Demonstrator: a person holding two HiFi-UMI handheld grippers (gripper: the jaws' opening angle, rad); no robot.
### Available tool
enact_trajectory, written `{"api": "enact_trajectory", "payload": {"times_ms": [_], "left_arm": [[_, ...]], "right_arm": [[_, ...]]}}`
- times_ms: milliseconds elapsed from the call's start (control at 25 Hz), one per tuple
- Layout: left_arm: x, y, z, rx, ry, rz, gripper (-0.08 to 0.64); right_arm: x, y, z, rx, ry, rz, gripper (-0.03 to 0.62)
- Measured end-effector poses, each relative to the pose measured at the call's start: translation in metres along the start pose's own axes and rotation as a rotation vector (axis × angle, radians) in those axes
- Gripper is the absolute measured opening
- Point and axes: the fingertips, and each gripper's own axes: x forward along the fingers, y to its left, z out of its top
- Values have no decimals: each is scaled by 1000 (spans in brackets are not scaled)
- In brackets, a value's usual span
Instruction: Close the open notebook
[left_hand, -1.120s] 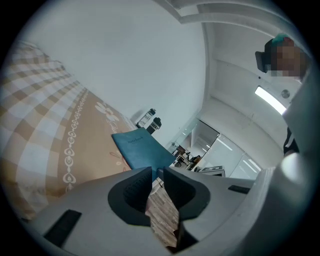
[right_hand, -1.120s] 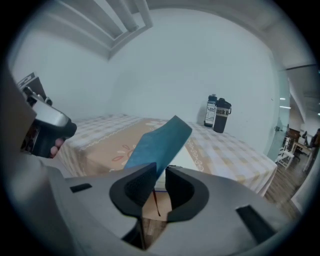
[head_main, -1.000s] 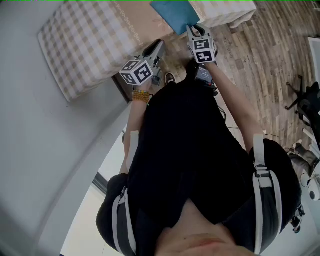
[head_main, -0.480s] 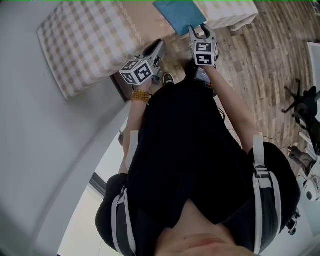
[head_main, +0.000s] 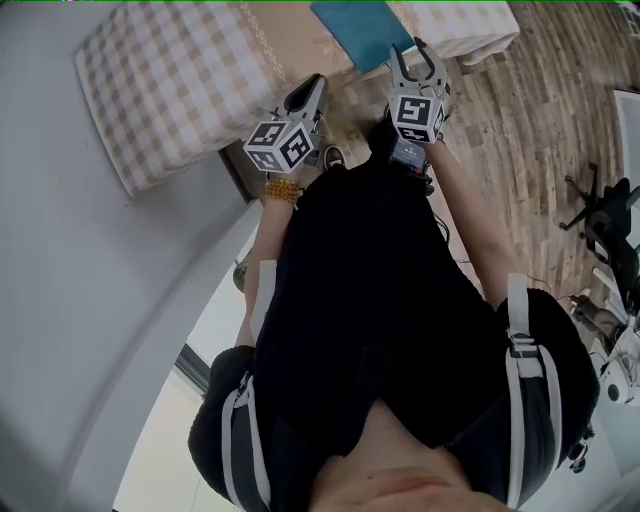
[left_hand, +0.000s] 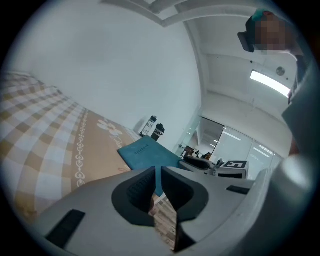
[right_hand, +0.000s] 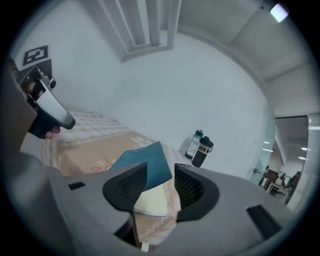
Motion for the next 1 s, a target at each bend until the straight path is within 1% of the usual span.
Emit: {"api": "enact_trajectory", "payload": {"times_ms": [80,120,160,200,240,280,360,440,480,600,680,760,920,1000], "left_arm": [[-3,-6,-3,17,-1,-5,37],[-2,-6,-2,20,-2,-6,35],[0,-5,-1,24,-3,-5,37],[1,-4,0,29,-4,-1,35],[1,-4,-1,38,-6,3,37],[0,-6,-2,50,-9,9,35],[1,-8,1,82,-14,20,18],[2,-8,9,115,-19,36,14],[2,-9,13,129,-24,45,2],[0,-13,13,157,-36,47,2],[0,-11,17,155,-41,53,2],[3,-6,25,155,-39,61,2],[-5,-9,19,172,-48,69,2],[-8,-10,22,208,-53,77,2]], "right_arm": [[-14,-6,15,-32,-68,-27,172],[-16,-6,24,-58,-106,-25,143],[-15,-3,31,-79,-138,-11,126],[-13,2,32,-90,-152,12,124],[-9,7,27,-90,-142,42,124],[-5,11,17,-80,-111,72,124],[5,18,-7,-52,-30,127,122],[16,23,-27,-13,48,179,106],[19,25,-36,3,85,202,106],[21,28,-63,51,170,246,106],[27,30,-70,103,192,265,106],[37,29,-68,146,195,273,106],[29,31,-73,174,201,283,106],[26,30,-71,176,215,284,106]]}}
